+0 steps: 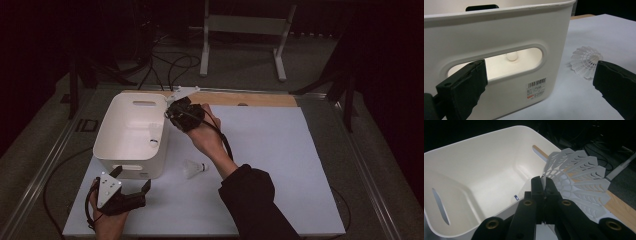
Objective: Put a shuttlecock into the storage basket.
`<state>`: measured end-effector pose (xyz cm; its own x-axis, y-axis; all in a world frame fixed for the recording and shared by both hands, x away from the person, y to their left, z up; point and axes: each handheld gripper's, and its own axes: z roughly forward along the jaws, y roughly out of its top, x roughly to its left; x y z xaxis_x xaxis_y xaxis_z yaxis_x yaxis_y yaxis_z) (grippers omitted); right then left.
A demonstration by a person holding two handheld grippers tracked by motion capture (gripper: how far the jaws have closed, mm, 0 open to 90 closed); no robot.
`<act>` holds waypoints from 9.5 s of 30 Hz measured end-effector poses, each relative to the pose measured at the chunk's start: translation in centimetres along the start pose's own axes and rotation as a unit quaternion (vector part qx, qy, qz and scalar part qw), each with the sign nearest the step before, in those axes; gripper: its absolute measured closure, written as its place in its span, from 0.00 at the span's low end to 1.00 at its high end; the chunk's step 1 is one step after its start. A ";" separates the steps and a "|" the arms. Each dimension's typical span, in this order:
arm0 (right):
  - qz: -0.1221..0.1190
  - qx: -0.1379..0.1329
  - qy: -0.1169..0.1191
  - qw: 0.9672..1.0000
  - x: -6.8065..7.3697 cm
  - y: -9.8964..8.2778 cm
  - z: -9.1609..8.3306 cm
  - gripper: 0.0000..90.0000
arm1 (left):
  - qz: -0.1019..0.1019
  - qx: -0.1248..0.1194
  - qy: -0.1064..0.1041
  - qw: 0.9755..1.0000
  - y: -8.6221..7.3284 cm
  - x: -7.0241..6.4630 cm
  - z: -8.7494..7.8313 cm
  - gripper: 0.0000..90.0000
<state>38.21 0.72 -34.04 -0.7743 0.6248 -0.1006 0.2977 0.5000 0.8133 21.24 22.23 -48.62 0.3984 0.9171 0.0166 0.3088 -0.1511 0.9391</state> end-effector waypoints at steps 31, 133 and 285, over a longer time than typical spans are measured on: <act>-0.007 -0.018 0.033 0.999 1.9 0.9 -0.2 0.99 | -0.001 0.000 0.000 1.000 0.0 0.0 0.0 0.00; -0.012 0.012 0.002 1.000 0.3 -2.1 -0.1 0.12 | 0.001 0.001 -0.002 1.000 0.0 -0.1 0.0 0.00; 0.015 0.155 -0.015 0.988 -0.6 -13.8 2.1 0.57 | -0.001 0.002 0.001 1.000 -0.1 -0.1 0.0 0.00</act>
<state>35.71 -5.34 -46.39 -0.7468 0.6574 -0.1003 0.4802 0.6374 0.6026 21.18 22.15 -48.67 0.3968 0.9178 0.0151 0.3125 -0.1505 0.9379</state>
